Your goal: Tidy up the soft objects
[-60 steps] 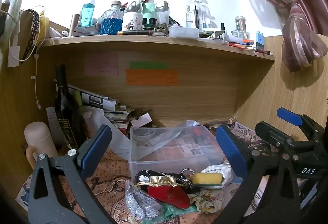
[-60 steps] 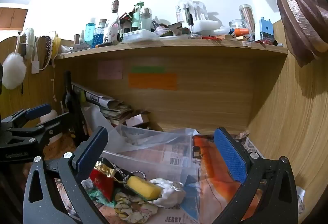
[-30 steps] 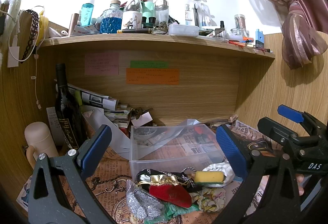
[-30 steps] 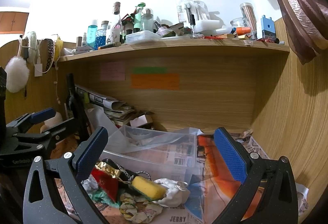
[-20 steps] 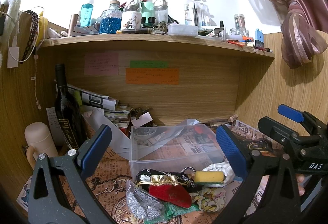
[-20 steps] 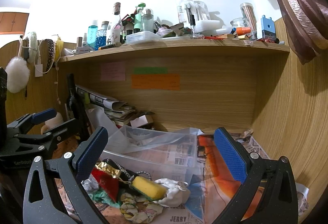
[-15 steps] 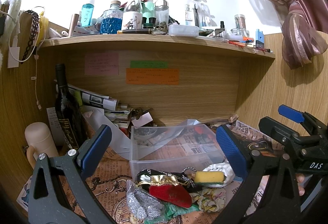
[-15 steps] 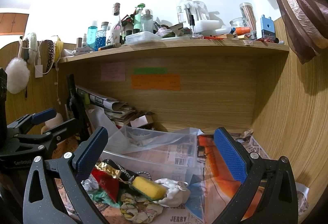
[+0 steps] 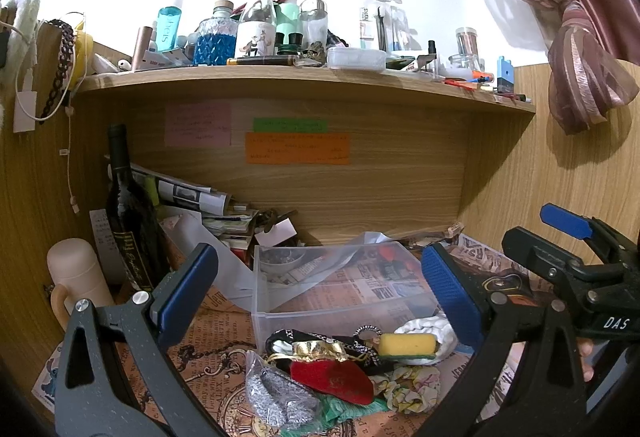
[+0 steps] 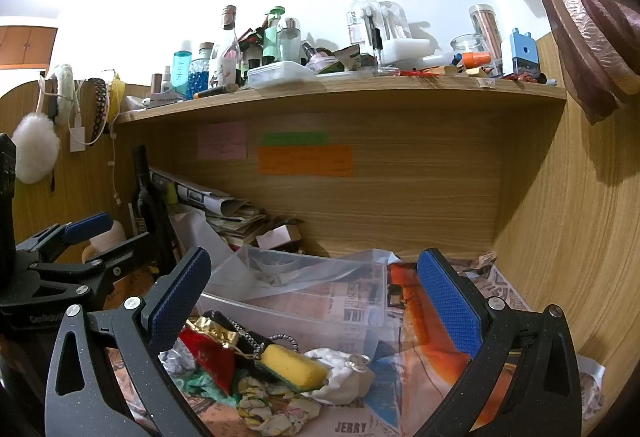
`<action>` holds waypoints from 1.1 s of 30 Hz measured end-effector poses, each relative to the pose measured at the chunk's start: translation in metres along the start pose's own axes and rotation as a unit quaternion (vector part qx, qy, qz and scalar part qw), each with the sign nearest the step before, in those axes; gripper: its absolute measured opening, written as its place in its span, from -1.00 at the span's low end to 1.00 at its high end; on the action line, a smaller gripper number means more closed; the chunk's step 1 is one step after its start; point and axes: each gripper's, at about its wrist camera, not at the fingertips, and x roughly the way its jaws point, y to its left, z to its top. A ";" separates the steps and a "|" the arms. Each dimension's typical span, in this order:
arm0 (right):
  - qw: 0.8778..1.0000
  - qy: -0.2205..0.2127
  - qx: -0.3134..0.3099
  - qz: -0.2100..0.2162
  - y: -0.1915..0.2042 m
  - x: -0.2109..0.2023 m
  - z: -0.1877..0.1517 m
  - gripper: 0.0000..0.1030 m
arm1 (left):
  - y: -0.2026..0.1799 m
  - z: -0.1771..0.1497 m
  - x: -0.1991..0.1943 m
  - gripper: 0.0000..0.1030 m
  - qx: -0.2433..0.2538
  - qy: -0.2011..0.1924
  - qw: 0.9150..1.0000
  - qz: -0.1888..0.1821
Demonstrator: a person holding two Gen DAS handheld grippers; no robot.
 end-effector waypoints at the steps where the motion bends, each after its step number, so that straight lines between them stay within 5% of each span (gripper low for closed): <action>1: 1.000 0.000 0.000 0.000 0.001 0.000 0.000 1.00 | -0.002 0.000 0.000 1.00 0.001 0.000 1.000 0.000; 33: 1.000 0.025 0.006 0.018 -0.001 0.012 -0.008 1.00 | -0.004 -0.003 0.006 1.00 0.000 0.022 1.000 -0.013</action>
